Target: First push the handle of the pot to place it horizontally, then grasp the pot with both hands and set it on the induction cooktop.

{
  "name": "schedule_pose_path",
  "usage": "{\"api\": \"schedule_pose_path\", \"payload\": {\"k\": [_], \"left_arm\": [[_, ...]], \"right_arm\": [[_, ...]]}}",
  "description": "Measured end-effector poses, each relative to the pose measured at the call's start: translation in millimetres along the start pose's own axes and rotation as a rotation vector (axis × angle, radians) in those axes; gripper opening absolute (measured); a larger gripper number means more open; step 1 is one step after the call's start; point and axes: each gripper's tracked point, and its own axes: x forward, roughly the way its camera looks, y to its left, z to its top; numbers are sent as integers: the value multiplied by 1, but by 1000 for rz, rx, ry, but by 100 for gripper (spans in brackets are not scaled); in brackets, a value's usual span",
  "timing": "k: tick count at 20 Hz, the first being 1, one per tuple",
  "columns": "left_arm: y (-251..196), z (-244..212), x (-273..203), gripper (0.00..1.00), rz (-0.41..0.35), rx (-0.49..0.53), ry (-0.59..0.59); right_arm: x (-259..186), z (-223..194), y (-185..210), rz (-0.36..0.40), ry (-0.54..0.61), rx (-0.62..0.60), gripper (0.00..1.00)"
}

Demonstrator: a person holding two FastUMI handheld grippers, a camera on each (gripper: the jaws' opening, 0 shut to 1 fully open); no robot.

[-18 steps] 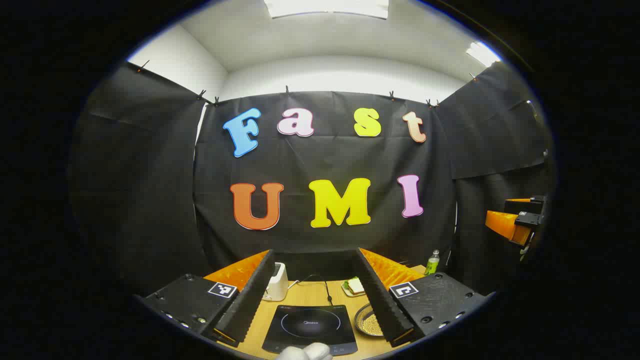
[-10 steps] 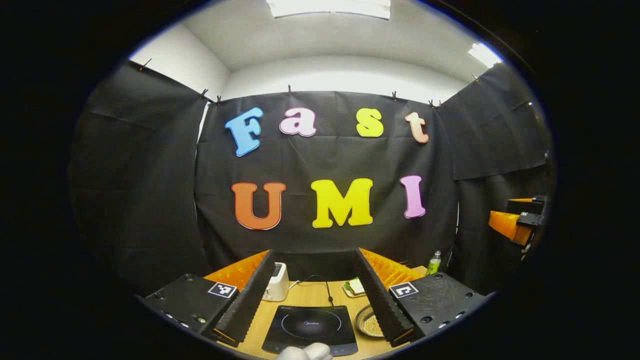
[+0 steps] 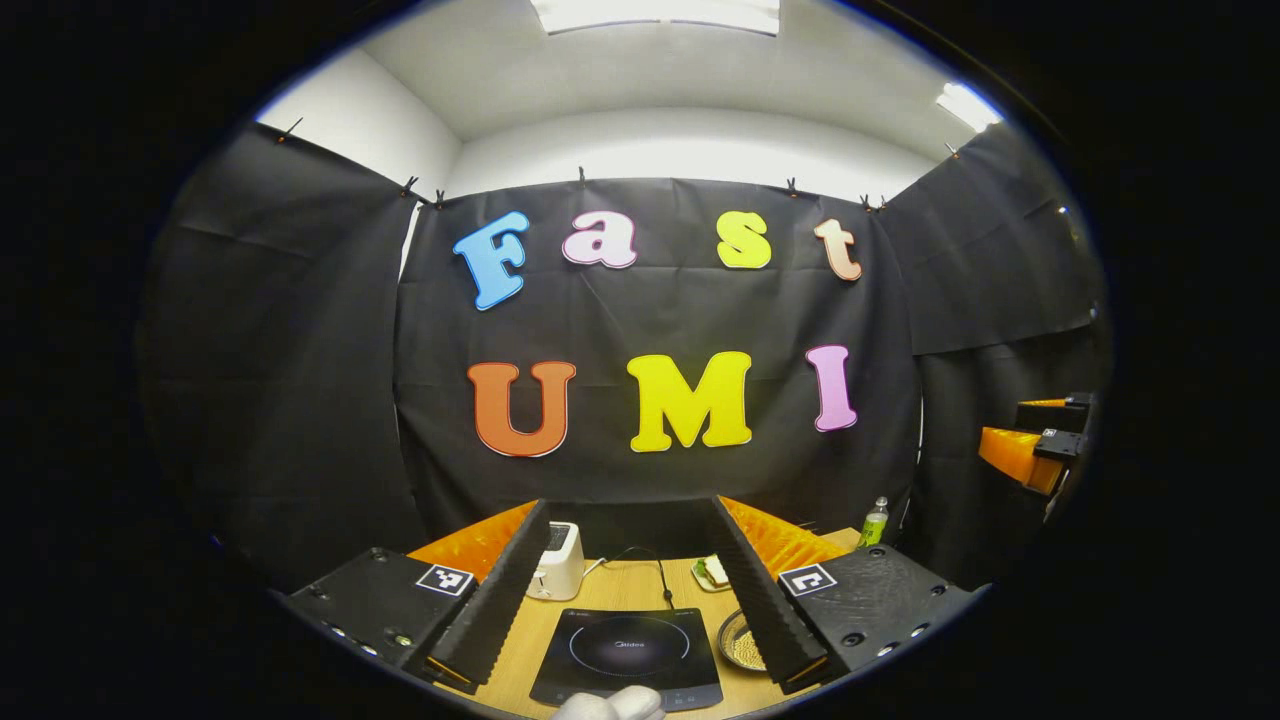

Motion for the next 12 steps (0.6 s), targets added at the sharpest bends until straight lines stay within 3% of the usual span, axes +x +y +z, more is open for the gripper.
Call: {"api": "schedule_pose_path", "payload": {"k": [2,6,7,9,12], "left_arm": [[1,-2,-1,95,0,0,2],[4,-4,-2,95,5,3,7],[4,-6,-3,95,8,4,10],[7,-8,-2,95,13,5,15],[11,-13,-5,95,25,10,23]], "right_arm": [[-1,-3,5,22,10,10,95],[4,-16,8,50,60,14,44],[8,-23,10,61,76,20,21],[12,-39,30,139,129,40,4],[15,-67,46,210,211,48,2]]}}
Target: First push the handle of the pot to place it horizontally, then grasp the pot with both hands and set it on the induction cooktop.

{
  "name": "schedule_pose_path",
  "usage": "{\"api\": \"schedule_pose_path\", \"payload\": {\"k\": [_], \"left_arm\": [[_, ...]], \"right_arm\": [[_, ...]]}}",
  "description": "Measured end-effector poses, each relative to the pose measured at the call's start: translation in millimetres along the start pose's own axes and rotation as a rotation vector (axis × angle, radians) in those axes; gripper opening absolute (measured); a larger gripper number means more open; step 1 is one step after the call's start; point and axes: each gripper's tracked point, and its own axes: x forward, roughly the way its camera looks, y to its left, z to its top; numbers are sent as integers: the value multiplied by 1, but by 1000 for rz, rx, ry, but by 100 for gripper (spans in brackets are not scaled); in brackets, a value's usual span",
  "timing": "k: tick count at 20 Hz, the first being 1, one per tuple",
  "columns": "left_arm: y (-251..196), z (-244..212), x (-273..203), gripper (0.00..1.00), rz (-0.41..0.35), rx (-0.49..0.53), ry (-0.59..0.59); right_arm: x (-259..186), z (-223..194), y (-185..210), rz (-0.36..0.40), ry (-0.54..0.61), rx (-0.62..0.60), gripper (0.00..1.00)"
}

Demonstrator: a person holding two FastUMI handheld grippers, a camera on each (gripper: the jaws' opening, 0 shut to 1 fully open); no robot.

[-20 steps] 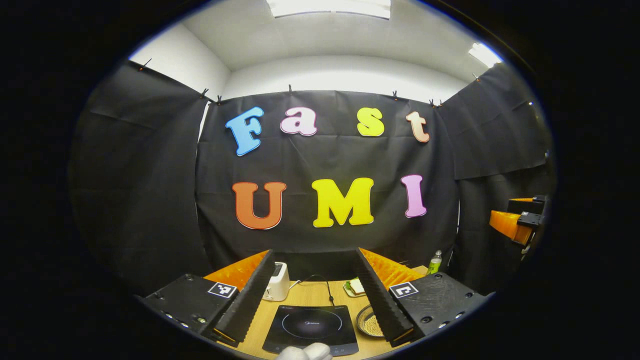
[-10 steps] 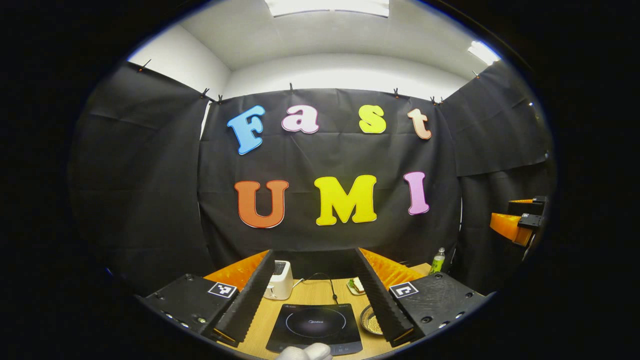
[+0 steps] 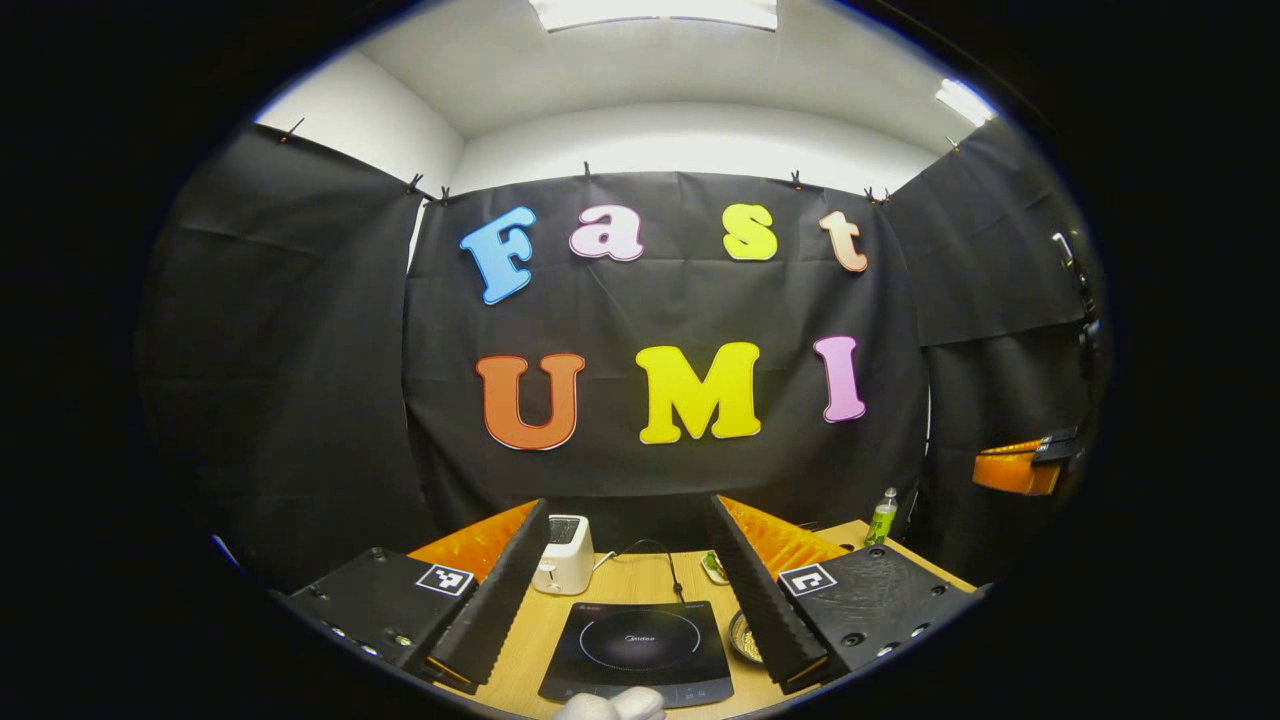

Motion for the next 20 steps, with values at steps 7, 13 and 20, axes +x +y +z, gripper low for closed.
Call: {"api": "schedule_pose_path", "payload": {"k": [7,13,20], "left_arm": [[7,-17,-7,95,27,-14,39],[15,-21,-17,95,55,-15,57],[21,-27,-26,95,80,-14,74]], "right_arm": [[37,-105,36,92,234,26,4],[55,-208,56,141,425,-31,4],[62,-293,70,182,595,-57,4]]}}
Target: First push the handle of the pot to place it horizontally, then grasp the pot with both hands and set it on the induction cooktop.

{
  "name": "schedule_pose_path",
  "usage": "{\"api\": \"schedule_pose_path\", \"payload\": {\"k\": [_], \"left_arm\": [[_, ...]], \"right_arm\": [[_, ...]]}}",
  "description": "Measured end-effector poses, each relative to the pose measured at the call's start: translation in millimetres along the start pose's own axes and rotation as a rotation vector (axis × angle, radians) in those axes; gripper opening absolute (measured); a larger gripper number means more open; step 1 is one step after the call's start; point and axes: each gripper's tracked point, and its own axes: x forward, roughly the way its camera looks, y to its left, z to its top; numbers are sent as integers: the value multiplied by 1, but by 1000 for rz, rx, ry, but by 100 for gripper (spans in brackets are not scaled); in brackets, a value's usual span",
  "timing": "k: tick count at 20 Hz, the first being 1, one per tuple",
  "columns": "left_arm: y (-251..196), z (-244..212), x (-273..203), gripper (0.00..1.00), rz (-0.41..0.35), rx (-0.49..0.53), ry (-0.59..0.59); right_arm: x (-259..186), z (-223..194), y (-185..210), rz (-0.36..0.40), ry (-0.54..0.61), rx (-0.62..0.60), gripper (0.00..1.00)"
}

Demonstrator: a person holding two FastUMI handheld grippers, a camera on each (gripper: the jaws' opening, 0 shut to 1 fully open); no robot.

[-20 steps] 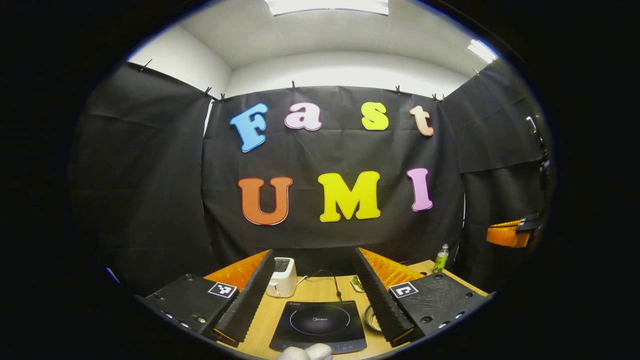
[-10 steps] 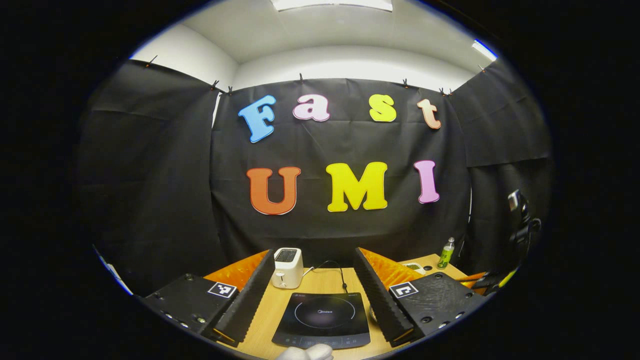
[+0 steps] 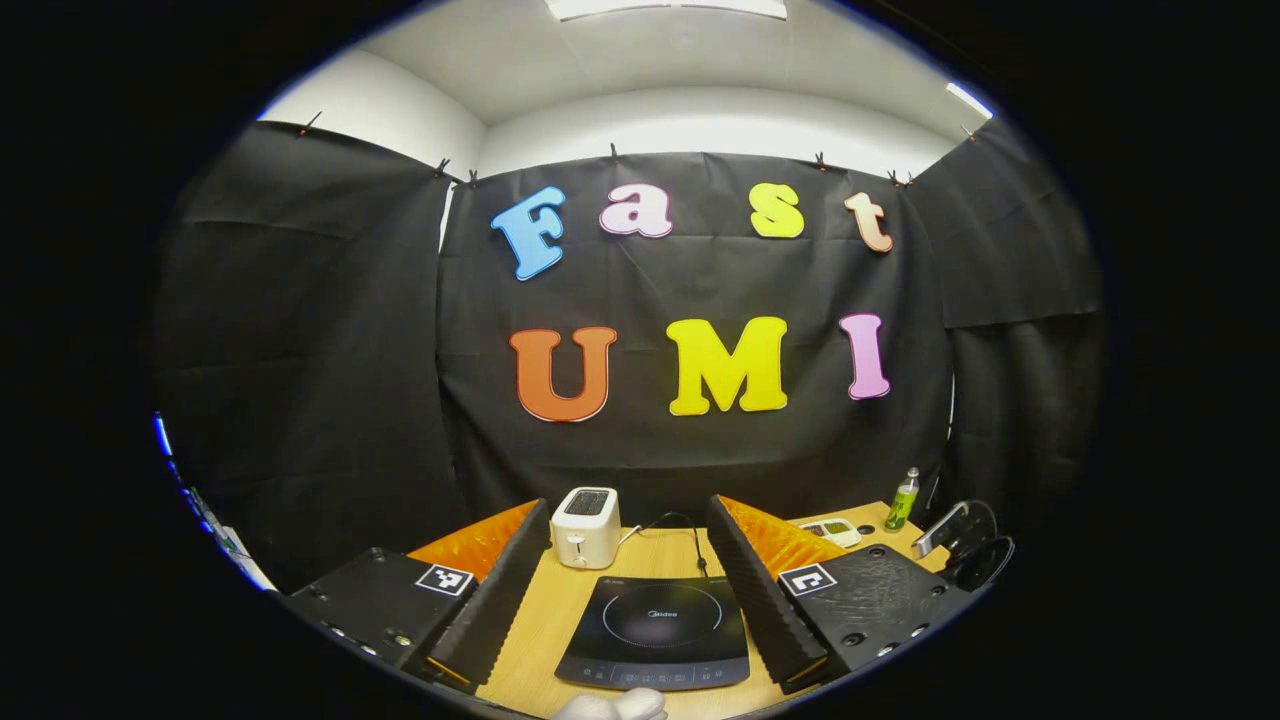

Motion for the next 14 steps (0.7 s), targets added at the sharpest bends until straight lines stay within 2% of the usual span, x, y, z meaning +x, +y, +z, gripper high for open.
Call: {"api": "schedule_pose_path", "payload": {"k": [2,3,4,5,10,11,13,14], "left_arm": [[3,-3,-3,95,9,-2,9],[5,-3,-3,95,15,-1,12],[8,-4,-4,84,22,0,15],[9,-5,-3,95,29,0,18],[18,-7,-4,95,49,-2,30],[19,-8,-3,95,50,-1,32],[19,-8,-2,95,54,2,33],[20,-8,-1,95,55,4,34]], "right_arm": [[13,-15,3,3,49,-8,1],[19,-23,6,11,68,-6,4],[24,-27,7,11,83,-2,4],[28,-31,8,13,96,2,4],[41,-40,3,2,129,16,4],[41,-43,4,10,135,29,0],[42,-44,3,13,134,42,4],[42,-43,2,8,129,38,0]]}}
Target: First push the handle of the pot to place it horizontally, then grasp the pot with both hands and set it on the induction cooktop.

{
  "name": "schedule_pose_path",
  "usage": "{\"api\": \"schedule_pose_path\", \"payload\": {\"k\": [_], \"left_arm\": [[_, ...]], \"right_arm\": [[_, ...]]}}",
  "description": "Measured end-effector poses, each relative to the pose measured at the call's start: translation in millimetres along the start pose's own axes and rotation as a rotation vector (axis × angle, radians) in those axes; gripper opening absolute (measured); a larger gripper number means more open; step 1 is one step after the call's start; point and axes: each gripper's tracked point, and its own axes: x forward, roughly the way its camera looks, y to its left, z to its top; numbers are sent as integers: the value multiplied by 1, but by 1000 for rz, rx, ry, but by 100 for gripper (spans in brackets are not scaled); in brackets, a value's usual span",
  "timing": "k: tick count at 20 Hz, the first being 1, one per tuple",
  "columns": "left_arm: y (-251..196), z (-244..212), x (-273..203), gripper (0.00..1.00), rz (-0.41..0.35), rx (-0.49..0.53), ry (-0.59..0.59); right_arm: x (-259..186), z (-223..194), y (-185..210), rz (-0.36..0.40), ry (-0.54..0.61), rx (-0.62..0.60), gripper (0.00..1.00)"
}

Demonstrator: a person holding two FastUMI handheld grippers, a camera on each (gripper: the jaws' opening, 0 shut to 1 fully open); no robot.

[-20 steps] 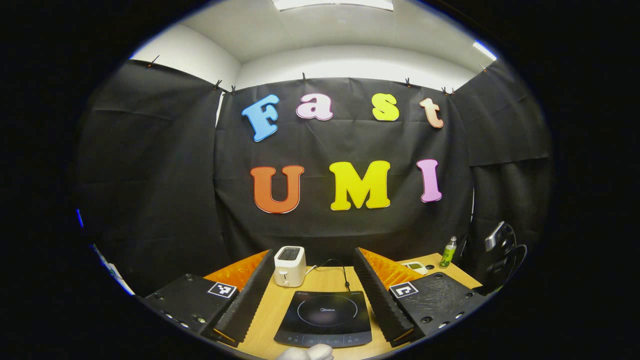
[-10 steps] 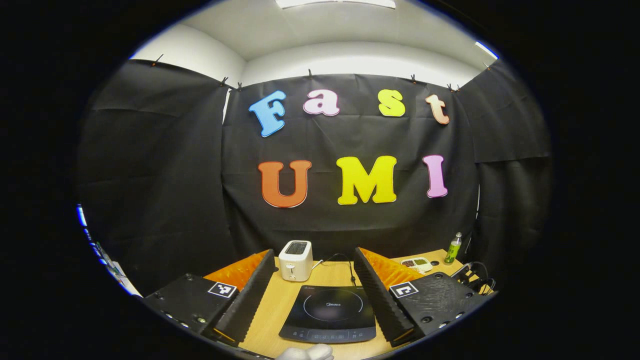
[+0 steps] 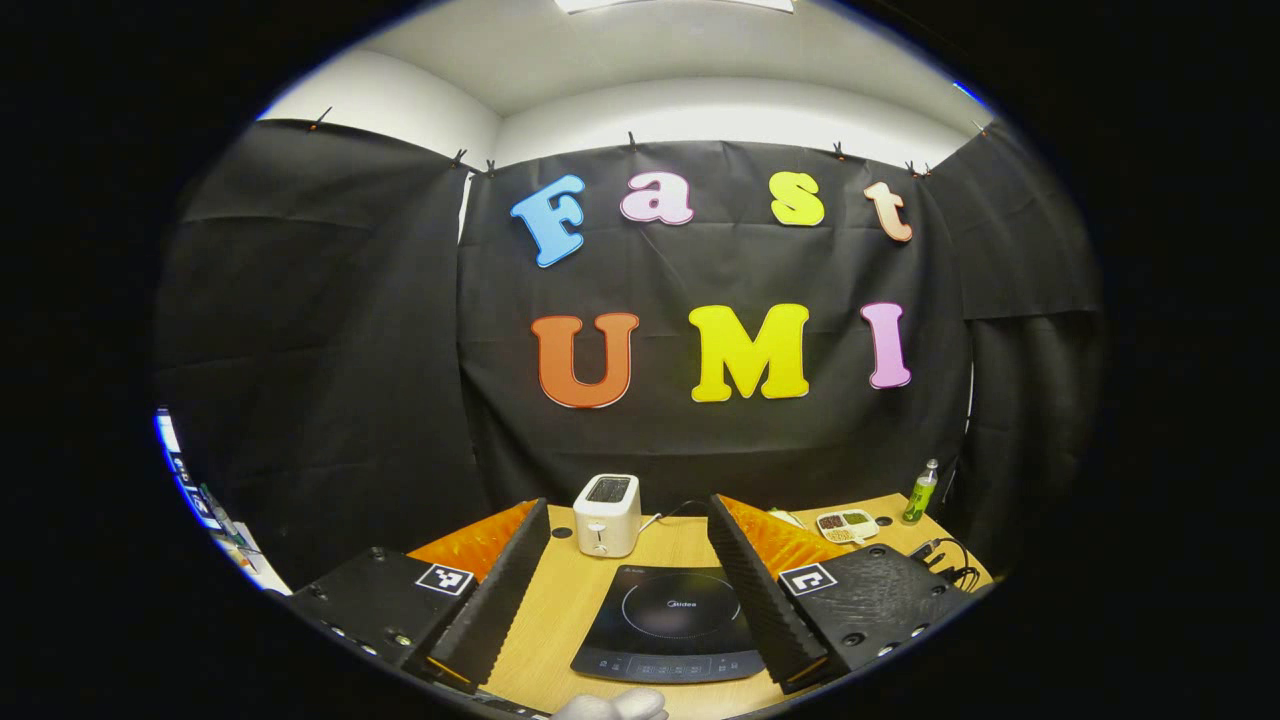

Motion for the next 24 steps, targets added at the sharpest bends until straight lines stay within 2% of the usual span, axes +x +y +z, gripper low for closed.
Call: {"api": "schedule_pose_path", "payload": {"k": [1,3,4,5,9,11,13,17,18,20,21,23,24], "left_arm": [[1,0,1,95,2,-1,-1],[1,-1,3,95,5,0,0],[3,-2,4,84,9,3,1],[3,-1,5,95,11,5,2],[5,-3,8,95,11,2,3],[2,-2,10,95,6,0,-1],[2,0,12,95,6,4,-9],[2,-4,17,95,8,4,-3],[2,-2,20,95,9,-2,2],[1,-1,21,95,8,-3,-2],[0,0,23,95,8,-2,-5],[-2,2,24,95,5,1,-8],[-4,2,25,95,3,2,-8]], "right_arm": [[0,-3,-1,0,4,-11,4],[0,-3,-3,2,4,-16,4],[0,-4,-4,4,5,-11,4],[0,-6,-6,5,3,-5,1],[-1,-13,-19,-8,11,0,4],[-2,-16,-28,-19,12,7,0],[-4,-19,-39,-33,19,14,4],[-8,-19,-72,-87,15,37,0],[-9,-17,-94,-116,14,63,0],[-10,-16,-106,-134,12,72,4],[-9,-16,-111,-140,11,75,0],[-9,-16,-120,-149,11,76,0],[-10,-15,-125,-156,13,72,4]]}}
